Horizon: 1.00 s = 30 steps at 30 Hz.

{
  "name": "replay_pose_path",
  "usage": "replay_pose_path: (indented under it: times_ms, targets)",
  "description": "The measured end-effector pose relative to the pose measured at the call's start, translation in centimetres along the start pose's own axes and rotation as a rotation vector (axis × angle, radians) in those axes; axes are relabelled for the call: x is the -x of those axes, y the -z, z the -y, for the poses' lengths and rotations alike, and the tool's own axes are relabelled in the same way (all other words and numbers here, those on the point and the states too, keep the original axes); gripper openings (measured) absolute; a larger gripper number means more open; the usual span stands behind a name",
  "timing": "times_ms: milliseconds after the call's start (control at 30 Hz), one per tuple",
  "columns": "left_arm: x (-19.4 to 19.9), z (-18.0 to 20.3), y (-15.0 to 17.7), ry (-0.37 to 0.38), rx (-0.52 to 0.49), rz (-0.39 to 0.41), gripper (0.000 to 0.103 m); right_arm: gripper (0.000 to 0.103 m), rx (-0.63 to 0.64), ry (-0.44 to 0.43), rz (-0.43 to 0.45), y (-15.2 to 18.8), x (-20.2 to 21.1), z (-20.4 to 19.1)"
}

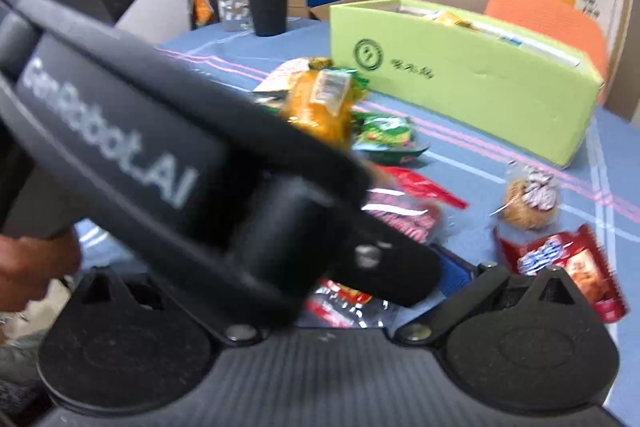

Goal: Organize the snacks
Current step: 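Reach the left tool to the red-and-pink meat snack pack and close, then carry the red meat pack with the left tool into the green box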

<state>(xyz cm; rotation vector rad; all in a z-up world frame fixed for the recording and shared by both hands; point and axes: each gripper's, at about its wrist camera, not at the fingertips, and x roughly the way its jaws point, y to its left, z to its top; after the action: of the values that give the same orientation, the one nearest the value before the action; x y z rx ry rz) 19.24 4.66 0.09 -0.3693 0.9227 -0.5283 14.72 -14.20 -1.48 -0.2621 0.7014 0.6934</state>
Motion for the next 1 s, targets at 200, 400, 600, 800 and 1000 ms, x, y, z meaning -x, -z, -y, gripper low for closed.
replay_pose_path:
  times_ms: [200, 400, 600, 800, 1000]
  targets:
    - [-0.9, -1.1, -1.3, -0.015, 0.104, 0.006, 0.078, 0.102, -0.115, 0.026, 0.041, 0.8, 1.0, 0.5]
    - [-1.9, -0.8, -2.2, -0.039, 0.095, -0.019, 0.076, 0.098, -0.167, 0.086, 0.052, 0.5, 0.4, 1.2]
    - [-2.6, 0.5, -1.9, -0.057, -0.002, -0.039, 0.052, 0.071, -0.095, 0.097, 0.058, 0.1, -0.4, 0.5]
    - [-0.3, 1.8, -1.4, -0.038, -0.046, 0.026, 0.035, 0.049, -0.103, 0.125, 0.107, 0.0, 2.1, 0.6]
    - [1.4, 4.3, -5.5, -0.019, -0.109, 0.157, 0.036, 0.053, -0.017, 0.199, 0.211, -3.6, 4.2, 1.6]
